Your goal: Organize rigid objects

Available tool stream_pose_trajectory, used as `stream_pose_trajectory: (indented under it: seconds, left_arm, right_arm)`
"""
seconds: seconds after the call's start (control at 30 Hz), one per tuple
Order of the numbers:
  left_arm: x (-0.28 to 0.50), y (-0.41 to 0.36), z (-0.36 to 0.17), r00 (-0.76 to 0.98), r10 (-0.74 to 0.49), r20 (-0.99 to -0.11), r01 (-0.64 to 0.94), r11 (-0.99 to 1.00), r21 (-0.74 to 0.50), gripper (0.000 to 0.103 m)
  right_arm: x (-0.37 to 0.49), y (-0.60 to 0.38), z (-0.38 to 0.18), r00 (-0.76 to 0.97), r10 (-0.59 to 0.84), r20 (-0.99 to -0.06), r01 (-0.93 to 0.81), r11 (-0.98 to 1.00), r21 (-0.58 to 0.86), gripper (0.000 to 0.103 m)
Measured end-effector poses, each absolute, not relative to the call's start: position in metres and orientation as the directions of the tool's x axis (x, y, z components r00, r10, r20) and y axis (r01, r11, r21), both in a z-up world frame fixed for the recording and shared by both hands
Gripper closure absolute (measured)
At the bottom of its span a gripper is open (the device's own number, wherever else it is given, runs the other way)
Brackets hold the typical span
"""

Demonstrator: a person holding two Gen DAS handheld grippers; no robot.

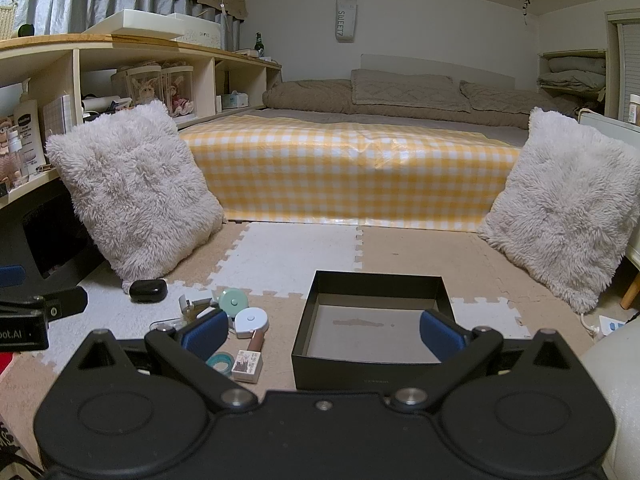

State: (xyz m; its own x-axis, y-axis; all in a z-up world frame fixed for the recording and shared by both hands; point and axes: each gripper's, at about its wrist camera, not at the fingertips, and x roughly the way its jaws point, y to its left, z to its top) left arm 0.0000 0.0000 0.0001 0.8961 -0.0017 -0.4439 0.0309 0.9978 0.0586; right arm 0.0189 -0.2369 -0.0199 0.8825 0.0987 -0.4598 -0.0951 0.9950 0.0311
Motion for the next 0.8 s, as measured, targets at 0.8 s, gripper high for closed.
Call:
stream_pose_trajectory:
  seconds: [0.8]
  left_arm:
    - [0.0001,-0.0003,0.0004,0.896,-0.006,-0.443,0.035,0.998,0.056,0.0]
  right_arm:
    - [0.0193,-0.2373,-0.0186,0.882,0.1,-0.46,-0.096,0.995,0.033,0.0]
